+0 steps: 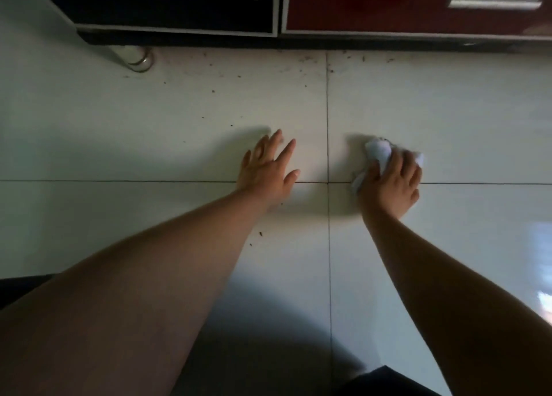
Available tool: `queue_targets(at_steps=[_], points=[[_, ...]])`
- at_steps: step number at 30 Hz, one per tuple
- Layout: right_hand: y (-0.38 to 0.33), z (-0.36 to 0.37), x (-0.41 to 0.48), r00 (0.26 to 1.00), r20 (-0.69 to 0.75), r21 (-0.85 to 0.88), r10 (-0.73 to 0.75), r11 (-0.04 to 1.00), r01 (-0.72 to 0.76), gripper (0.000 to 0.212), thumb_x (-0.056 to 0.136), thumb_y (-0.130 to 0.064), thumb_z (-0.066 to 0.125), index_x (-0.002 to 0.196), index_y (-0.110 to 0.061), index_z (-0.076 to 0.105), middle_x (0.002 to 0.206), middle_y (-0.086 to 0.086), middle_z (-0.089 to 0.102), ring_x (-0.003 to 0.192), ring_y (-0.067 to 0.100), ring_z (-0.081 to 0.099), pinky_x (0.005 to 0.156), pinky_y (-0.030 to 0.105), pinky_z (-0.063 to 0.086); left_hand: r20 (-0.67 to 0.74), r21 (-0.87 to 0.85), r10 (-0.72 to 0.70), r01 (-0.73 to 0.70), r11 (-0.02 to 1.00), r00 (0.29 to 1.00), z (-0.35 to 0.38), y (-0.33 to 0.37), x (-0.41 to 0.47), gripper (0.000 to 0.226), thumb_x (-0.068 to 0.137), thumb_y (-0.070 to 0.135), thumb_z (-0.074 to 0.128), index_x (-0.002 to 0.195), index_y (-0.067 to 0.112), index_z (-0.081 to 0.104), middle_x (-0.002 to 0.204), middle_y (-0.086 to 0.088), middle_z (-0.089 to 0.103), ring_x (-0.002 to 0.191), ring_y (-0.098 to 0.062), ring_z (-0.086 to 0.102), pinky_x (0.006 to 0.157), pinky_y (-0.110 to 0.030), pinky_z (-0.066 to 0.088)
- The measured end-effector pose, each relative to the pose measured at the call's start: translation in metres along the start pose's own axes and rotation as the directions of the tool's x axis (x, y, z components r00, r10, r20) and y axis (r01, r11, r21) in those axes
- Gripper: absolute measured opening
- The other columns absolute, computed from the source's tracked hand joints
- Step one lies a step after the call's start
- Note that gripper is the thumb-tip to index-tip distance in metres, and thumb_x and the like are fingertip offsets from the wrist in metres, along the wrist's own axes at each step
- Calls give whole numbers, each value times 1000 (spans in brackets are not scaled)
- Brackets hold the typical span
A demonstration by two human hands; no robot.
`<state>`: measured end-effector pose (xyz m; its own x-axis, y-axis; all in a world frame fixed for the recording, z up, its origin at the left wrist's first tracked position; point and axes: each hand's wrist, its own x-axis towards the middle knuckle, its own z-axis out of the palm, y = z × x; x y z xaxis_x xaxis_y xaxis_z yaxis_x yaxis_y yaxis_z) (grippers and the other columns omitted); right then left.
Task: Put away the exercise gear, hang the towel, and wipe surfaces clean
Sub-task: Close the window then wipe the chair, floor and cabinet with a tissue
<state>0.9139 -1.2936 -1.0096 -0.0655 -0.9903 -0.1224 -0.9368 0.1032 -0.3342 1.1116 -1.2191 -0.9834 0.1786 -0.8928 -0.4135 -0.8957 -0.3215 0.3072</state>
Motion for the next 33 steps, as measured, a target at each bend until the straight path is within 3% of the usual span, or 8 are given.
queue_targets(at_steps=[2, 9, 11, 13, 16, 21, 27, 33], points=[[11, -6, -4, 1000, 6, -17, -1, 1000, 1, 52, 87, -36, 43, 137, -23, 37, 148, 3, 30, 135, 27, 25, 99, 44, 31, 56, 28, 27, -28, 999, 998, 7, 15, 3, 64, 96, 47, 35, 150, 29, 5, 158, 2, -12, 145, -23, -6, 116, -46, 9], [35, -1, -22, 884, 137, -43, -447, 889, 456, 47, 87, -40, 44, 132, -28, 46, 143, 1, 42, 132, 29, 34, 96, 42, 36, 139, 127, -17, -1, 992, 990, 19, 33, 5, 76, 93, 51, 39, 148, 29, -8, 155, 1, -25, 144, -24, -17, 115, -51, 3], [46, -7, -6, 911, 101, -48, -400, 912, 406, 51, 86, -43, 43, 134, -28, 44, 145, -1, 40, 134, 25, 33, 97, 40, 35, 143, 134, -22, 2, 991, 989, 18, 35, 5, 76, 93, 51, 39, 149, 28, -8, 155, 0, -24, 144, -25, -17, 115, -51, 3], [44, -13, 4, 979, 44, -29, -201, 979, 203, 57, 83, -46, 36, 136, -27, 41, 148, -2, 34, 136, 24, 28, 102, 40, 32, 125, 141, -11, -7, 990, 992, 18, 35, 5, 76, 93, 50, 39, 149, 26, -6, 156, -1, -22, 144, -24, -15, 115, -51, 6], [20, -13, -5, 1000, -9, 28, 25, 999, -25, 62, 77, -40, 35, 137, -25, 40, 150, -1, 29, 138, 23, 22, 102, 39, 28, 87, 193, 94, -110, 975, 992, 21, 37, 0, 71, 95, 48, 37, 150, 23, 0, 156, 0, -18, 145, -24, -8, 114, -50, 10], [30, -2, -34, 959, 85, 21, -272, 962, 271, 57, 81, -45, 34, 134, -27, 47, 147, 0, 38, 135, 25, 30, 97, 38, 32, 117, 185, 120, -141, 973, 986, 27, 57, 0, 68, 96, 44, 34, 150, 24, -2, 157, 1, -16, 145, -22, -7, 116, -48, 6], [64, -18, -2, 1000, -2, 12, -11, 1000, 11, 49, 91, -43, 40, 138, -29, 39, 151, -4, 28, 139, 19, 19, 104, 35, 25, 63, 216, 226, -234, 948, 972, 24, 79, 25, 64, 97, 42, 33, 150, 24, 1, 158, 5, -11, 145, -19, -5, 115, -48, 6], [90, -26, 11, 993, -32, -9, -110, 994, 110, 54, 84, -45, 33, 133, -26, 48, 147, 2, 38, 136, 26, 30, 97, 37, 33, 2, 226, 369, -360, 905, 929, 38, 147, 67, 62, 96, 38, 35, 150, 25, 7, 159, 5, -6, 145, -16, -3, 114, -48, 5]])
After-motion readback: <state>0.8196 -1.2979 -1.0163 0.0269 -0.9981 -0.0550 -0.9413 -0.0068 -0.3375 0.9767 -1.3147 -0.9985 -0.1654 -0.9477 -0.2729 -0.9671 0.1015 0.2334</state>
